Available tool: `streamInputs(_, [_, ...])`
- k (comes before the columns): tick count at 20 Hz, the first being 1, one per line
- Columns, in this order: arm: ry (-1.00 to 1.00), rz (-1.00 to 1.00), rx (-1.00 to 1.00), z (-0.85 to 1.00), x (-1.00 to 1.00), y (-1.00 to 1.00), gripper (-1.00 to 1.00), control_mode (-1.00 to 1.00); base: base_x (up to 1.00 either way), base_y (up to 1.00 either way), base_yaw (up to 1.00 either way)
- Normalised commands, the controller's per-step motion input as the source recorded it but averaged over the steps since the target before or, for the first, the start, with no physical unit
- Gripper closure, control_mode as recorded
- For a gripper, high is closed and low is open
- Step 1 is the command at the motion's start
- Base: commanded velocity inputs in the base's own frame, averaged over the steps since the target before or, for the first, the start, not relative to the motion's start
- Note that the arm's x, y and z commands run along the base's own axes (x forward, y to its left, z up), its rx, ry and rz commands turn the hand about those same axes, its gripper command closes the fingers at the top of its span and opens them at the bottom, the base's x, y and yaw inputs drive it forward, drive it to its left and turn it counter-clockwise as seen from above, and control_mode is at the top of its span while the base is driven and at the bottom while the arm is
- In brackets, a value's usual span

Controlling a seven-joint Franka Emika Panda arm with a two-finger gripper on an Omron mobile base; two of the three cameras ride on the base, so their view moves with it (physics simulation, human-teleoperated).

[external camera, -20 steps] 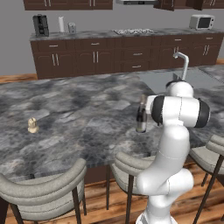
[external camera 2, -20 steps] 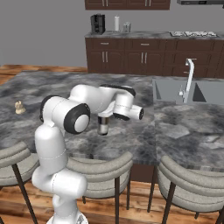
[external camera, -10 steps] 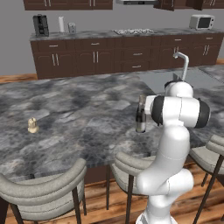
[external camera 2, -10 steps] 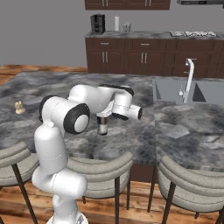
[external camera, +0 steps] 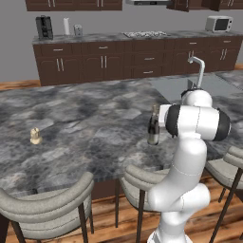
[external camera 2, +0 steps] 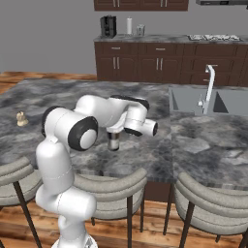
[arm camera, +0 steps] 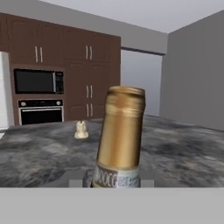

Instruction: Get the candle and the wine from the cabinet and move them to the dining counter.

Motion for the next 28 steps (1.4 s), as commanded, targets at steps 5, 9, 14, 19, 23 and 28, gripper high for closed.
streamInputs(5, [-0.09, 0.0, 0.0, -0.07, -0.17, 0.0, 1.0, -1.0, 0.0, 0.0, 0.0])
streamInputs(9, [-0.01, 0.0, 0.0, -0.03, -0.05, 0.0, 1.0, -1.0, 0.0, 0.0, 0.0])
streamInputs(14, [0.0, 0.0, 0.0, 0.0, 0.0, 0.0, -1.0, -1.0, 0.0, 0.0, 0.0])
streamInputs(19, [0.0, 0.0, 0.0, 0.0, 0.0, 0.0, -1.0, -1.0, 0.0, 0.0, 0.0])
streamInputs(23, [0.0, 0.0, 0.0, 0.0, 0.0, 0.0, -1.0, -1.0, 0.0, 0.0, 0.0])
streamInputs(28, [0.0, 0.0, 0.0, 0.0, 0.0, 0.0, -1.0, -1.0, 0.0, 0.0, 0.0])
